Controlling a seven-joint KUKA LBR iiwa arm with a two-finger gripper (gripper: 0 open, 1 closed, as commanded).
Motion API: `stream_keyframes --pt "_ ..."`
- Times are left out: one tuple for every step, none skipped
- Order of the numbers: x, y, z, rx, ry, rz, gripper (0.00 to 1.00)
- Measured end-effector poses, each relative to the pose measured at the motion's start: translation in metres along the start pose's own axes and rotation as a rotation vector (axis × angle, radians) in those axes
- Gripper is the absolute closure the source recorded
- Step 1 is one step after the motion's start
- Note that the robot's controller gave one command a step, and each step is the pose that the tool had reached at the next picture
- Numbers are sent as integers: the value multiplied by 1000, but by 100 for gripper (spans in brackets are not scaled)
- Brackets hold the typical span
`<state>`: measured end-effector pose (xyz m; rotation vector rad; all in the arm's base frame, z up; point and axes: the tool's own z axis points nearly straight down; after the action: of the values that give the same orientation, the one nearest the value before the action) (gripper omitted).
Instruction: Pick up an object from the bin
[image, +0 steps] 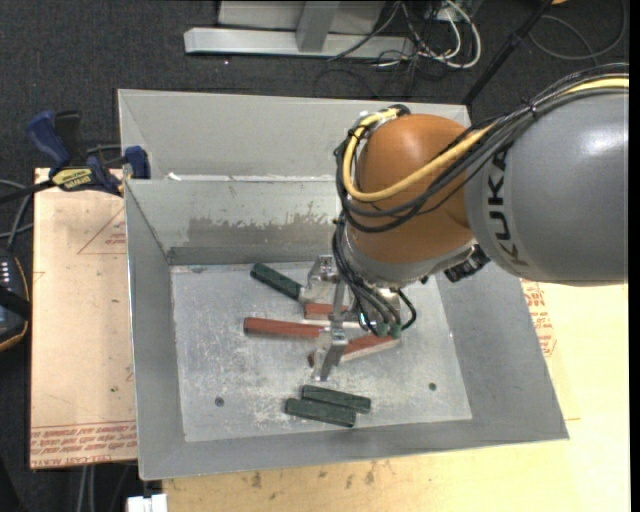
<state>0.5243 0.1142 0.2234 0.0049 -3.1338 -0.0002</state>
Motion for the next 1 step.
stream_keyframes --pt "-2 -1 -4 -1 -8 3 0"
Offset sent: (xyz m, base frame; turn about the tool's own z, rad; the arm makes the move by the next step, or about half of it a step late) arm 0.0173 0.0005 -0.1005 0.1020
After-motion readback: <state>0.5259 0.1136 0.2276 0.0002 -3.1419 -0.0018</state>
